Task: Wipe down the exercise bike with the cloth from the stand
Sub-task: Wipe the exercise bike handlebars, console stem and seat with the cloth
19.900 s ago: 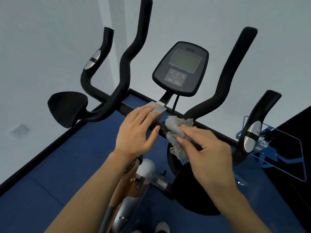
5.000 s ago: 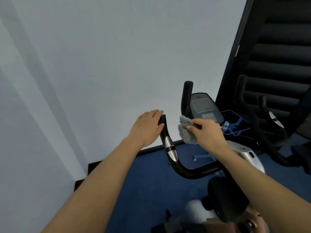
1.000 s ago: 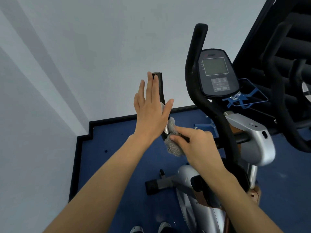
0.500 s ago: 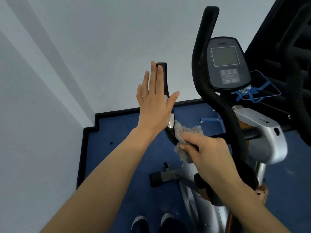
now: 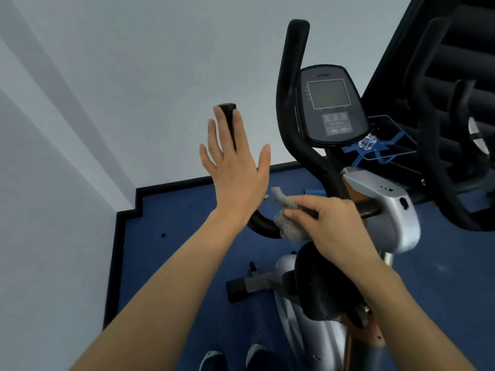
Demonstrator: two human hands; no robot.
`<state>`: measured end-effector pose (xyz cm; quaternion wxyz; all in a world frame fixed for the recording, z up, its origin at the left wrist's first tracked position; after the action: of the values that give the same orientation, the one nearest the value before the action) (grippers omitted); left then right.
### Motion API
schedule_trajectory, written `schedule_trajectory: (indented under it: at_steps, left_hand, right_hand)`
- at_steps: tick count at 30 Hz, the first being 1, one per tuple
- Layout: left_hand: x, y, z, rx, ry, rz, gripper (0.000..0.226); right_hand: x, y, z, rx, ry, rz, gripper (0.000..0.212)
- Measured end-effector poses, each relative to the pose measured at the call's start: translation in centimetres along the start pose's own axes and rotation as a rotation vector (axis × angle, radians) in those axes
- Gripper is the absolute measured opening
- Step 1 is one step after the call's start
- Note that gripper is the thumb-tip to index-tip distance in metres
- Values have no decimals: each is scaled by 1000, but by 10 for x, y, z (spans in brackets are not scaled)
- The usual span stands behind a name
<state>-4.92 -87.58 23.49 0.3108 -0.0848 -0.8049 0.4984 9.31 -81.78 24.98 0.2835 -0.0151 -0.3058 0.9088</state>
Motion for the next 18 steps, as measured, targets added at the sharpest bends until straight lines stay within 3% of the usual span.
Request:
schedule_trajectory:
  at_steps: [4,7,12,18]
  left_hand:
    - [0,3,1,-6,-3,-46,67]
    - [1,3,2,-16,-2,-61,65]
    - [0,3,1,-25,-13,-79,65]
    - [0,2,2,-36,-21,-87,65]
  right_hand:
    - [0,8,-8,-68,45,227,17]
    - [-3,3,-10,-46,49,223,31]
    - [10,2,-2,-133,30,249,17]
    - [-3,-7,-10,-75,102,212,27]
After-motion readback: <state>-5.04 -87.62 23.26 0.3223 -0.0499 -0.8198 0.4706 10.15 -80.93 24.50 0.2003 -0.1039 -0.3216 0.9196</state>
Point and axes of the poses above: each hand's wrist, its own x-axis towards the middle knuckle, its own y-axis out of the palm, z = x × y, the point moved 4 cm from there along x, towards the middle knuckle, and after that the axes turned 15 degrees about x, right-handed, at the moved point
